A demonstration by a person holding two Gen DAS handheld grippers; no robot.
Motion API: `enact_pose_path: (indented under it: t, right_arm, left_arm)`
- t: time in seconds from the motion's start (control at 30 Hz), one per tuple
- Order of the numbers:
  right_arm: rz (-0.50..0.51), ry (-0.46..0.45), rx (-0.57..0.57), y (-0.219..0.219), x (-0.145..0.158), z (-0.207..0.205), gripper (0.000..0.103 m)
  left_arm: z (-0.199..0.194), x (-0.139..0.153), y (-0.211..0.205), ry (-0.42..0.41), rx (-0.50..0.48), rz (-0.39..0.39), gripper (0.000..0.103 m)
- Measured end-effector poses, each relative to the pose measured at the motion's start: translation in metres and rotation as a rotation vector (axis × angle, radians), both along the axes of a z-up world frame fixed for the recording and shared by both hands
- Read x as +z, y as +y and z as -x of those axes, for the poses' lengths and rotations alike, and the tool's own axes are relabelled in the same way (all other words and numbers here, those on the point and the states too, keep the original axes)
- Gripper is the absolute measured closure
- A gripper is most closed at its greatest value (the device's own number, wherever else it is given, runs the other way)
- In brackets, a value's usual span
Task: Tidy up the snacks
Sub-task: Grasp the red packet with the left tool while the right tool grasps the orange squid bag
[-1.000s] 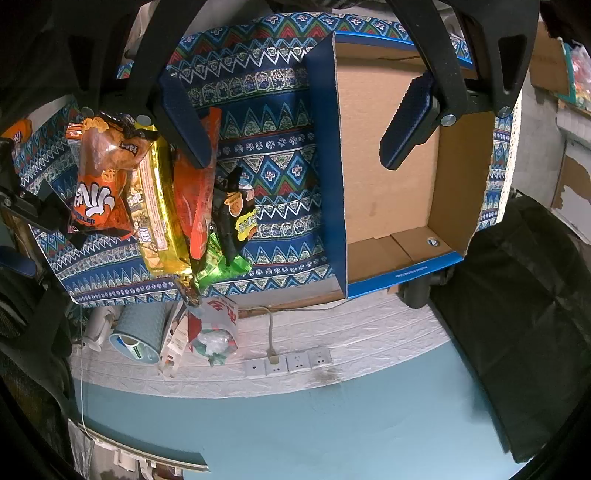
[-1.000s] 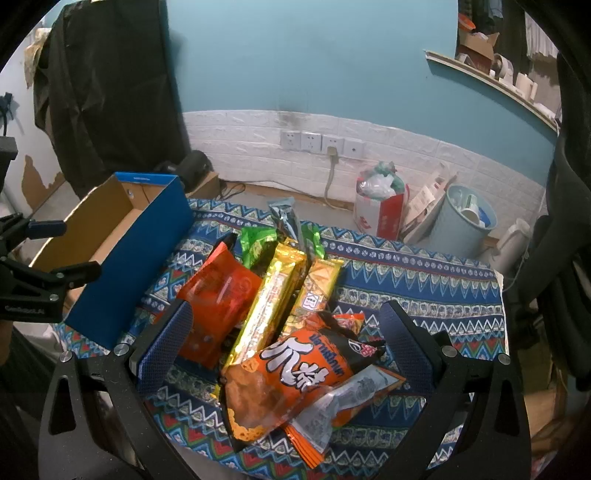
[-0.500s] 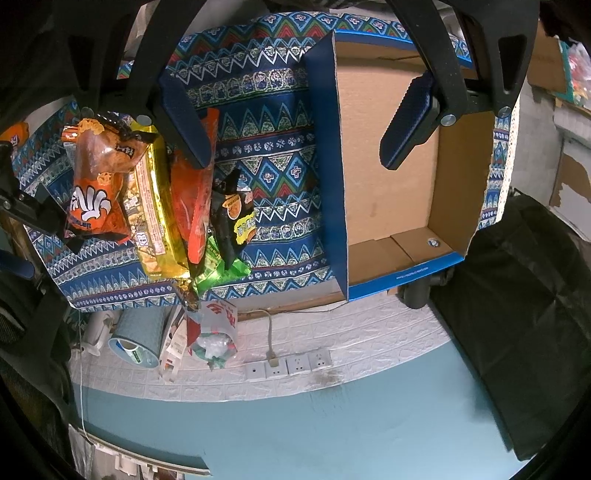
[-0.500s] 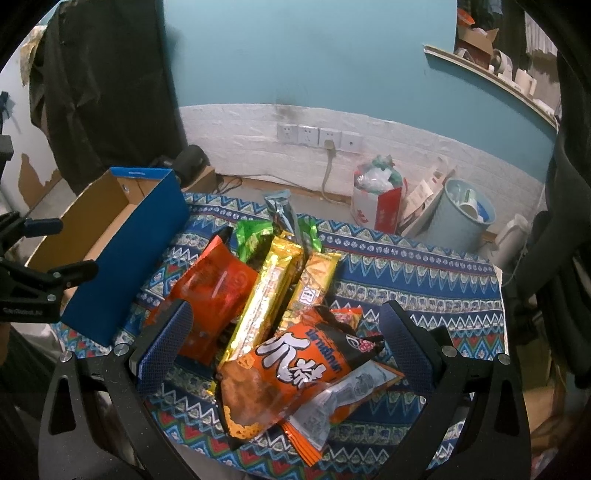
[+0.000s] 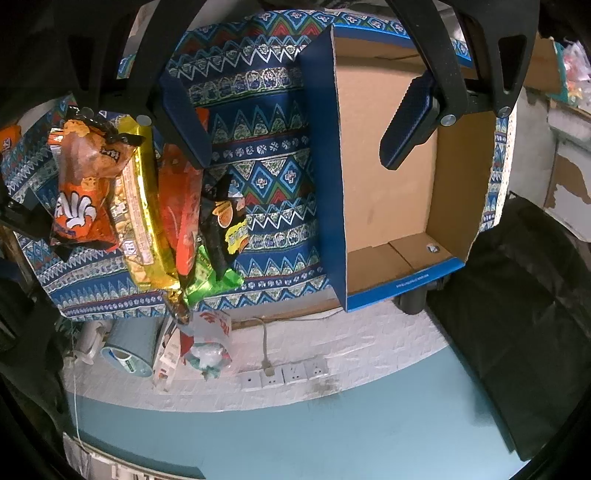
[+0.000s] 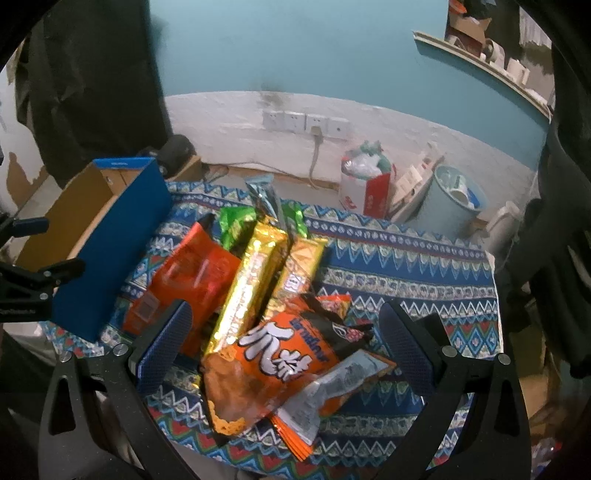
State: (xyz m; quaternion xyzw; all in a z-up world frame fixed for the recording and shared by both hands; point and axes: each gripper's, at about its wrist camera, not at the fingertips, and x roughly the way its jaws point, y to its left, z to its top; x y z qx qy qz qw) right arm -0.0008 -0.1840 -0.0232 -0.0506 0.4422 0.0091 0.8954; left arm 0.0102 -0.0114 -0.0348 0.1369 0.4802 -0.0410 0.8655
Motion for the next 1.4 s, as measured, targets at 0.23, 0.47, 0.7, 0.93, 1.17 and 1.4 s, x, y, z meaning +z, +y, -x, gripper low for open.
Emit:
enact_pose_path:
  t: [0.23, 0.47, 0.7, 0.93, 1.17, 1.4]
  right_arm:
    - [0.05, 0.078, -0.073, -0.013, -0.018, -0.006, 0.003]
    - [-0.006, 0.141, -0.105, -0.022, -0.036, -0.01, 0.003]
    - [-0.049, 0.233, -0.114, -0.017, -0.067, -0.018, 0.003]
    - [-0.107, 0.255, -0.147, -0.02, -0.087, -0.03, 0.003]
    - [-0.132, 0.307, -0.133, -0.016, -0.106, -0.041, 0.004]
    - [-0.113, 0.339, -0.075, -0.018, -0.119, -0.04, 0.037]
  left_arm:
    - [-0.012, -0.022, -0.009, 0.062, 0.008, 0.013, 0.009]
    - [-0.022, -0.042, -0.025, 0.108, -0.001, 0.028, 0.009]
    - [-0.031, -0.054, -0.041, 0.178, -0.022, 0.088, 0.009]
    - [-0.045, -0.071, -0.055, 0.237, -0.039, 0.117, 0.009]
    - [-0.056, -0.092, -0.064, 0.299, -0.032, 0.13, 0.016]
    - [-0.062, -0.112, -0.071, 0.384, -0.042, 0.237, 0.045]
